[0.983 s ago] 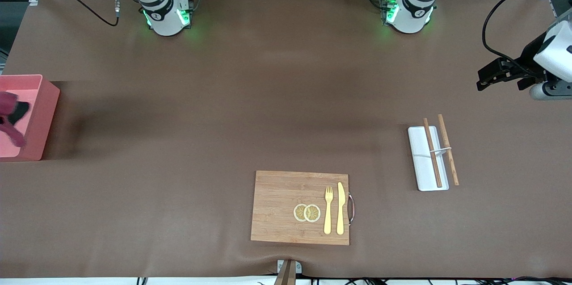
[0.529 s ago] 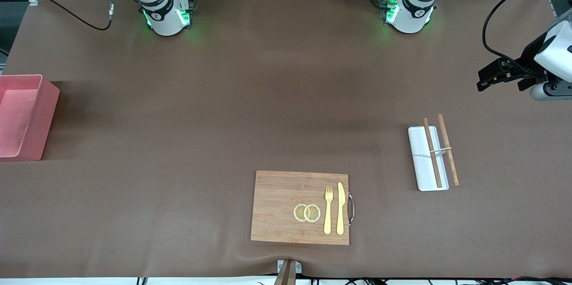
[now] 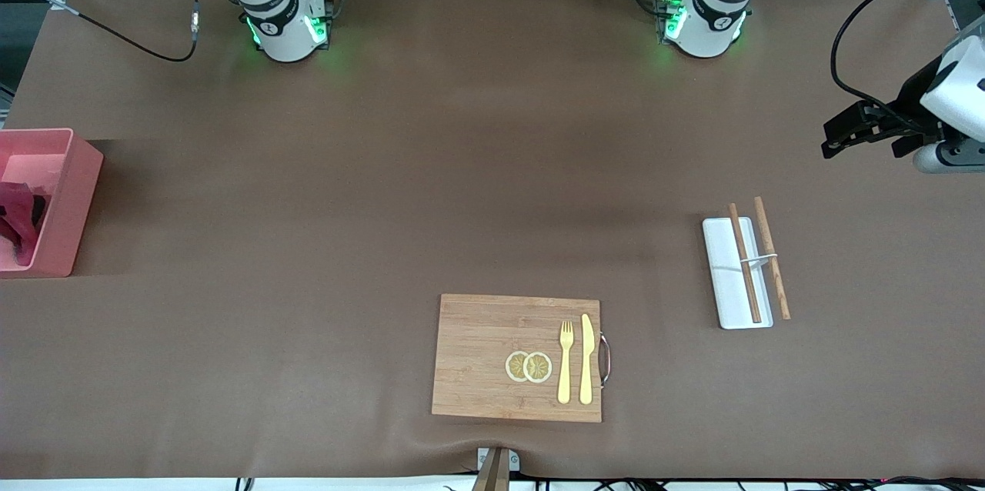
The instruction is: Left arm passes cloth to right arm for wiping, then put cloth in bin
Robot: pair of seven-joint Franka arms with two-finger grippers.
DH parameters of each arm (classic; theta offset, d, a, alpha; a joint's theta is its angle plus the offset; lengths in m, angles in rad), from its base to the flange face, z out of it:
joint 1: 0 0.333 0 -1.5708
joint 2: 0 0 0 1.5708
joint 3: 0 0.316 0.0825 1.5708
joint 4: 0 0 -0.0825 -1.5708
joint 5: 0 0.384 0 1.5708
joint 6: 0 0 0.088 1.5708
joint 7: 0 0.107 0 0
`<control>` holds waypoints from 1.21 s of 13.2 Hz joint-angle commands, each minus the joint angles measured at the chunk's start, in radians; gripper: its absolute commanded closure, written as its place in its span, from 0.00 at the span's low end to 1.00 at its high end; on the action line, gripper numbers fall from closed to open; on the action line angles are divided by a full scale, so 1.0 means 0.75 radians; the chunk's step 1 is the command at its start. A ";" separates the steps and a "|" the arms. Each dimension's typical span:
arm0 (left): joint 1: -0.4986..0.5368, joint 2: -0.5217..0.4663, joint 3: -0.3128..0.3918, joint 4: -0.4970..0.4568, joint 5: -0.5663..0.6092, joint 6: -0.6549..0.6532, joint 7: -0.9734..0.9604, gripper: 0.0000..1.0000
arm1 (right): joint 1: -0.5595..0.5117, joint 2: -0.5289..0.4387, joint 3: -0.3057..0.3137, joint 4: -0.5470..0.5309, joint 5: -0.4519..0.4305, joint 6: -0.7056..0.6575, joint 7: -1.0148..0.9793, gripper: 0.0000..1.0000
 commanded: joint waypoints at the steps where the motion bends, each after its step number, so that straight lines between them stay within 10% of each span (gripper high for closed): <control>1: -0.001 -0.009 -0.002 -0.019 0.007 0.017 0.001 0.00 | 0.029 -0.086 0.021 0.032 0.047 -0.144 -0.007 0.00; 16: 0.009 -0.030 -0.002 -0.019 0.005 0.034 -0.001 0.00 | 0.812 -0.585 0.025 0.022 -0.021 -0.877 1.537 0.00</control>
